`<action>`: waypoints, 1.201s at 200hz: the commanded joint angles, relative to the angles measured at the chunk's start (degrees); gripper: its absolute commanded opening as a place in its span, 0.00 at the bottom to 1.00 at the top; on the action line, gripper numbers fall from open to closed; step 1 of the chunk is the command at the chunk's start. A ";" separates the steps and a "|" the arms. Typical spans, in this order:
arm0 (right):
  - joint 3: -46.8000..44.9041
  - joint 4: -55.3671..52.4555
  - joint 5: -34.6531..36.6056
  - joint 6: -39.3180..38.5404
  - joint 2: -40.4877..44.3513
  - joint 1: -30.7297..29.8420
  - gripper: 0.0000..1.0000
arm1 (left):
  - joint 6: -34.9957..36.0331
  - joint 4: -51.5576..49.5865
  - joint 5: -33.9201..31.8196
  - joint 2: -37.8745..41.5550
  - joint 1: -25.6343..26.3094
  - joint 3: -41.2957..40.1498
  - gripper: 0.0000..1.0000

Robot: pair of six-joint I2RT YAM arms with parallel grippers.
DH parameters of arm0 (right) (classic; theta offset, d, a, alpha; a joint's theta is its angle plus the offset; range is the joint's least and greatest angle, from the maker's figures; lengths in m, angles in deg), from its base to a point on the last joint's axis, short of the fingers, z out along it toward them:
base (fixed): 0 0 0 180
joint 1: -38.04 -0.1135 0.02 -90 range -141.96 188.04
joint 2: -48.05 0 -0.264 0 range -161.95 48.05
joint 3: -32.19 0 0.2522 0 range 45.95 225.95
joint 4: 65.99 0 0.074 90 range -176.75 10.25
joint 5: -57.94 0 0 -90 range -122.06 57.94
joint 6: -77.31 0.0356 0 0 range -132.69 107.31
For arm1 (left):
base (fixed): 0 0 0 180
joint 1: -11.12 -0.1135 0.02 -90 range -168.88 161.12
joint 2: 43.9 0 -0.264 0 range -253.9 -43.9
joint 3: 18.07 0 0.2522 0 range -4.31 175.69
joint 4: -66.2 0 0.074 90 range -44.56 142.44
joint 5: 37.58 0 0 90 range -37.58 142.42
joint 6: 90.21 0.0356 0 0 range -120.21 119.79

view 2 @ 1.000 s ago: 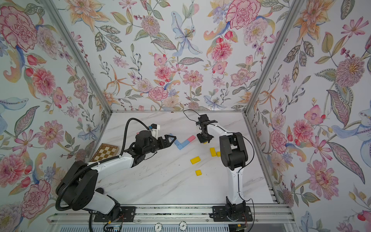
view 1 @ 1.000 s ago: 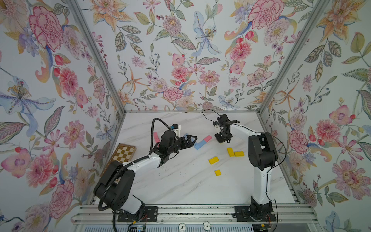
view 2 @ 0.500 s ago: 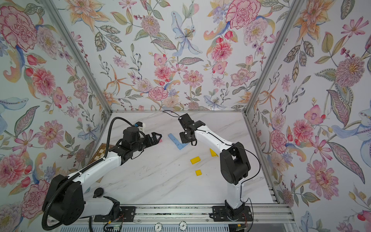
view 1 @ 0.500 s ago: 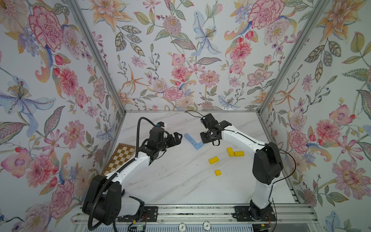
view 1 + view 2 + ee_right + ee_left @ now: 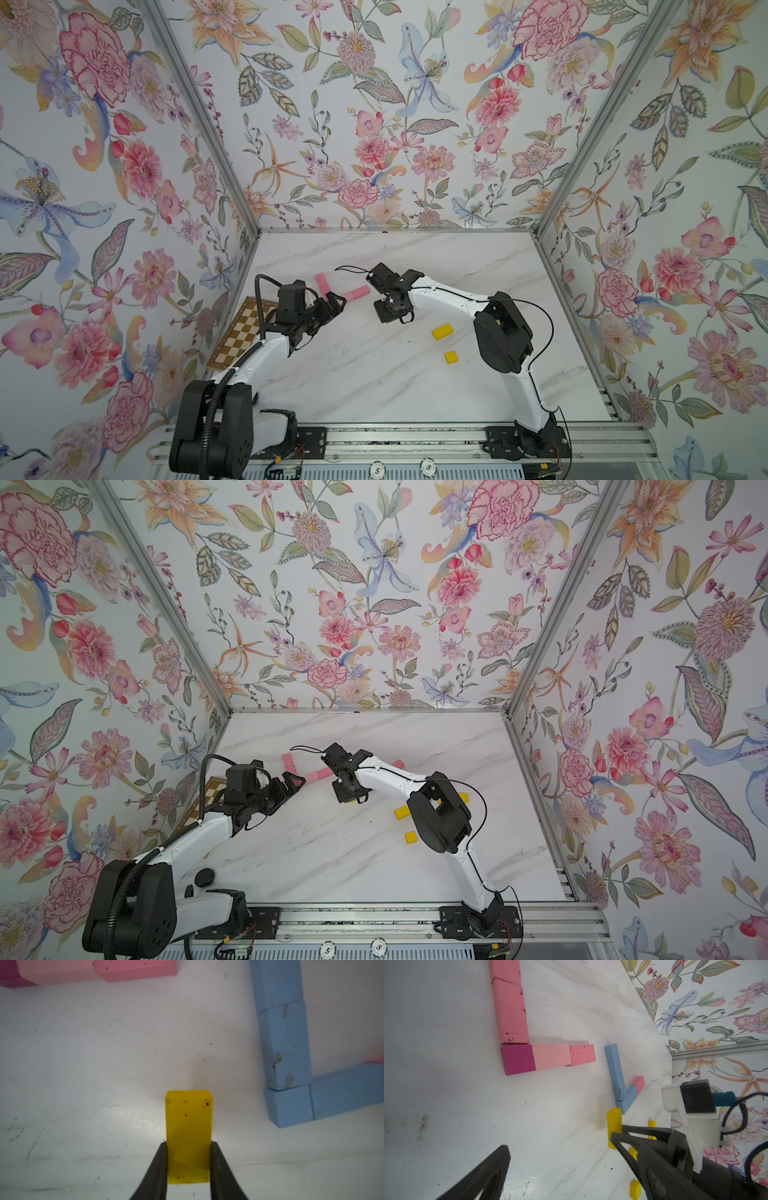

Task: Assemble the letter v with building blocks
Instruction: Place the building block at the center of the board.

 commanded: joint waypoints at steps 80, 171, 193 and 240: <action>0.29 -1.97 0.42 -5.55 -3.02 -1.70 0.35 | -2.90 5.06 2.75 -1.41 -0.62 -2.43 0.99; -7.45 -1.74 -2.44 -7.84 17.02 5.53 0.62 | -0.64 -0.30 0.56 2.06 2.28 2.99 0.99; -12.69 -0.52 -4.93 -4.79 26.99 14.39 0.75 | 4.28 -4.08 -3.23 -1.10 9.79 9.07 0.98; -26.61 5.49 -17.24 4.65 42.17 43.04 0.99 | 25.99 -25.26 -14.26 -24.50 31.75 38.15 0.92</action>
